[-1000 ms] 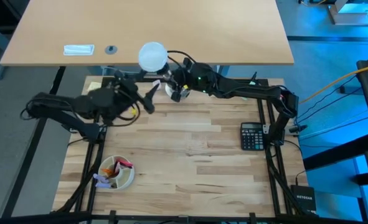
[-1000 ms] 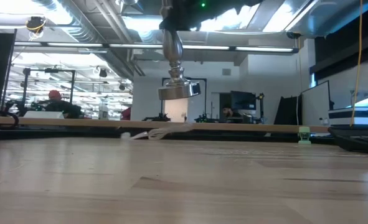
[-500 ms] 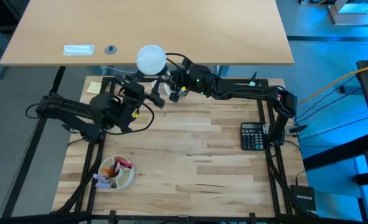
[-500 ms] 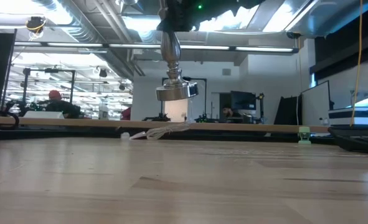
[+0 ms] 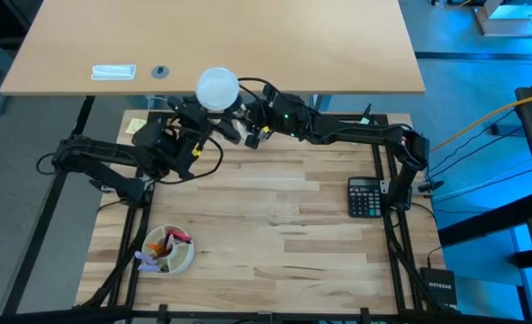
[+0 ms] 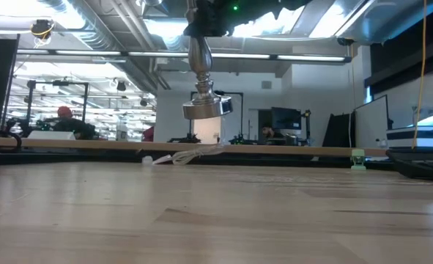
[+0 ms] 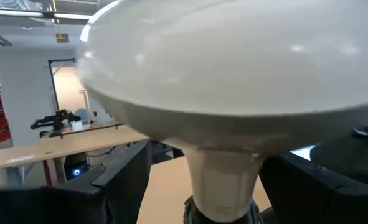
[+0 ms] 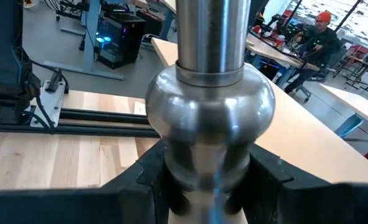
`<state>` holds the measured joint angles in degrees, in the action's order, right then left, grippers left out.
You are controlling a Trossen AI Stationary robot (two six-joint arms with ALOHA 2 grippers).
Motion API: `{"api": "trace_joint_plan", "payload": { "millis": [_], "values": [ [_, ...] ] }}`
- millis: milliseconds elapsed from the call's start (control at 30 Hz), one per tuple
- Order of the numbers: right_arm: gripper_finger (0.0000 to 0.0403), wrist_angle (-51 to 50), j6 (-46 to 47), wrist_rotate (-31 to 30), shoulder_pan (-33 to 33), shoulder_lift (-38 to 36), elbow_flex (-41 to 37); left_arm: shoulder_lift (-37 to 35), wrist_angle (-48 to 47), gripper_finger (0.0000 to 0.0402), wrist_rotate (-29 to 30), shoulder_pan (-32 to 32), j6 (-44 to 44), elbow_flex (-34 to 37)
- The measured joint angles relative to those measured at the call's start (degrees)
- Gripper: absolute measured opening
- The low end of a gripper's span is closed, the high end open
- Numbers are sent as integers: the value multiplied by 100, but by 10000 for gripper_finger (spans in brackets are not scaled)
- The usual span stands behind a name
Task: Screw lightbulb
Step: Insert the white lightbulb on the silver lamp
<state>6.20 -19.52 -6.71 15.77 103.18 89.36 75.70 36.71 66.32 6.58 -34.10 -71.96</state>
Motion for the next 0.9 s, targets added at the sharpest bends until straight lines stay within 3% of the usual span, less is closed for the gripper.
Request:
{"api": "trace_joint_plan", "payload": {
  "millis": [467, 567, 800, 900],
  "values": [
    [139, -26, 15, -36, 0, 0, 0, 0, -74, 269, -249, -268, 147, 0],
    [139, -25, 13, -36, 0, 0, 0, 0, -281, 242, -249, -262, 272, 0],
    [139, -47, 71, 241, 2, 1, 0, 4, -510, 138, -326, -257, 307, 0],
    [139, -51, 112, 329, 0, 7, 0, 0, -586, 136, -362, -242, 311, 0]
  ]
}}
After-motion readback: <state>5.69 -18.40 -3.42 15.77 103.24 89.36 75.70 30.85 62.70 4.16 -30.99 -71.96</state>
